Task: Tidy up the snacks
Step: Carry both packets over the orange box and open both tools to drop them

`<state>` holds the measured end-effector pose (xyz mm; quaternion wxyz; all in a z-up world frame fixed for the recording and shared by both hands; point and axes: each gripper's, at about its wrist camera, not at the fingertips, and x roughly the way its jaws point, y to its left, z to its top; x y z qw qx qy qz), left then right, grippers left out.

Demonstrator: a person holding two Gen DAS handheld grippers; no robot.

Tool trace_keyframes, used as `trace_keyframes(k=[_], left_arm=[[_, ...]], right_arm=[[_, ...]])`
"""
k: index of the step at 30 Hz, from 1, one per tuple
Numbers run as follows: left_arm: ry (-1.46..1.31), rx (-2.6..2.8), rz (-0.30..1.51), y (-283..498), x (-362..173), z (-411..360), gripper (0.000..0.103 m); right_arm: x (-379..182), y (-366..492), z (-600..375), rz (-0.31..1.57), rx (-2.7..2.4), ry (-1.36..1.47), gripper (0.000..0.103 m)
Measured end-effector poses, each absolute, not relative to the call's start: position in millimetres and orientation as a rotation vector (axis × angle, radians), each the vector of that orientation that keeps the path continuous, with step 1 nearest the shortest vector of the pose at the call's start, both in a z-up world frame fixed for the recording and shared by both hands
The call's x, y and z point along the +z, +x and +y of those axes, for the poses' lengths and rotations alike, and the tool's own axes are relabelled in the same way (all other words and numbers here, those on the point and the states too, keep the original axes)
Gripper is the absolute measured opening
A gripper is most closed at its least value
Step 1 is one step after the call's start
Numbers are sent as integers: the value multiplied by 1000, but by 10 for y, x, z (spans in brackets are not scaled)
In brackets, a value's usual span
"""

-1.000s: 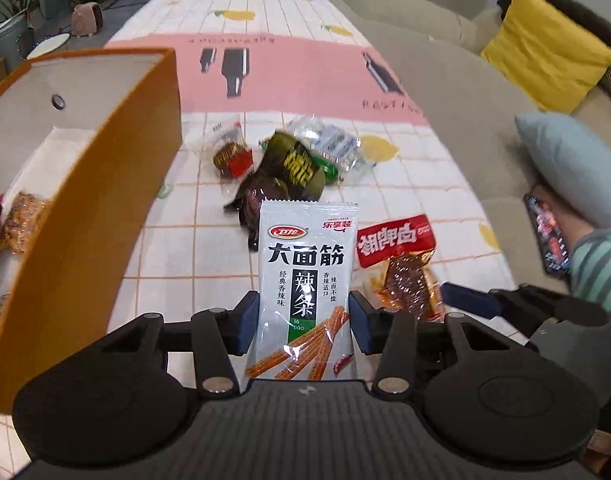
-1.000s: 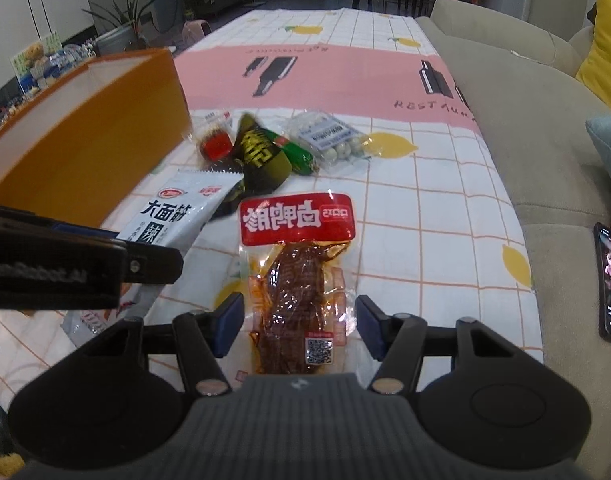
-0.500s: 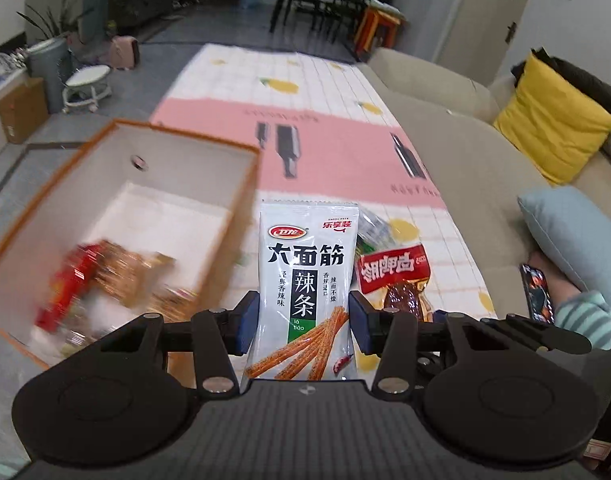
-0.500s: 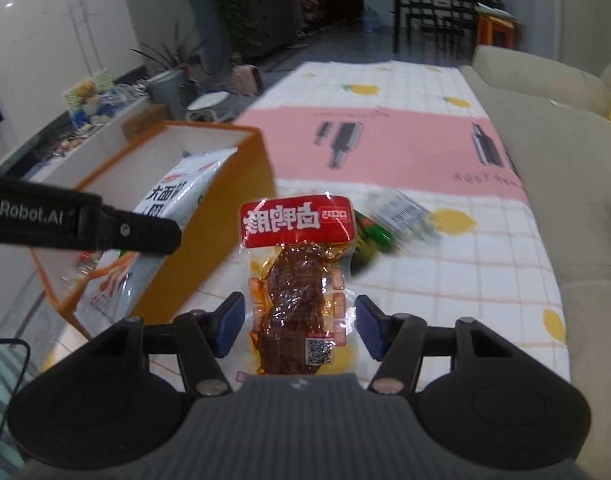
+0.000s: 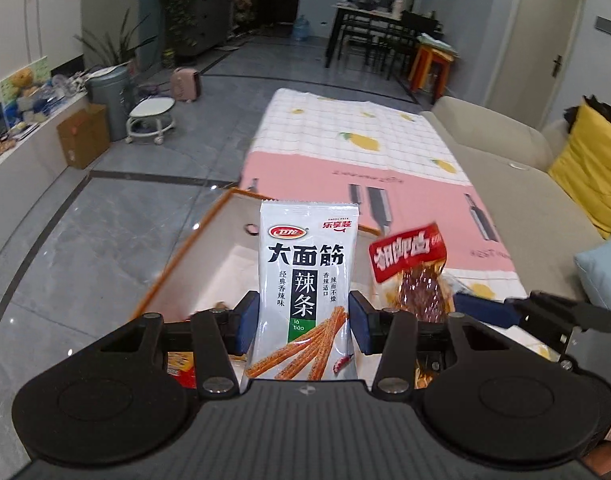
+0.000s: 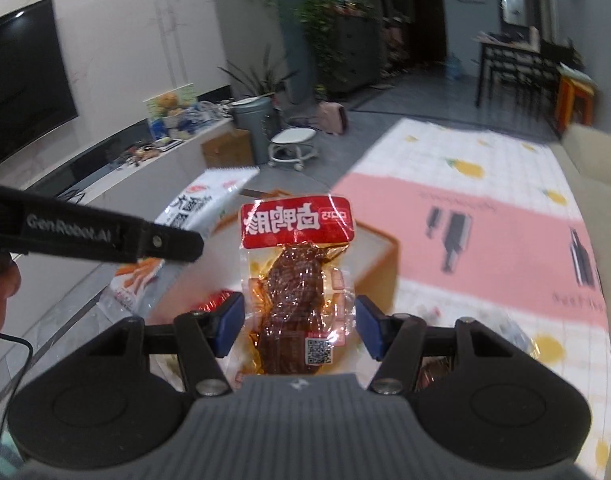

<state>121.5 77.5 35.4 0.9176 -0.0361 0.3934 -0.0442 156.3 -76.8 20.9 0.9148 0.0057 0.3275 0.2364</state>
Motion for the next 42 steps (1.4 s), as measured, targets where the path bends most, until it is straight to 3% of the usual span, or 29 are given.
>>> trace_keyframes(k=[10,24,42], left_arm=[[-47,14,924,1566,-13,1147,53],[58,55,1121,1849,-582,1331,53],[203,51,1182,1967,-843,1158,56]], right_arm=[[195,2072,-235,677,516,-136,57],[-485,2625,293,757,591,-408,57],[-996,2654,493,801,652,-599,58]])
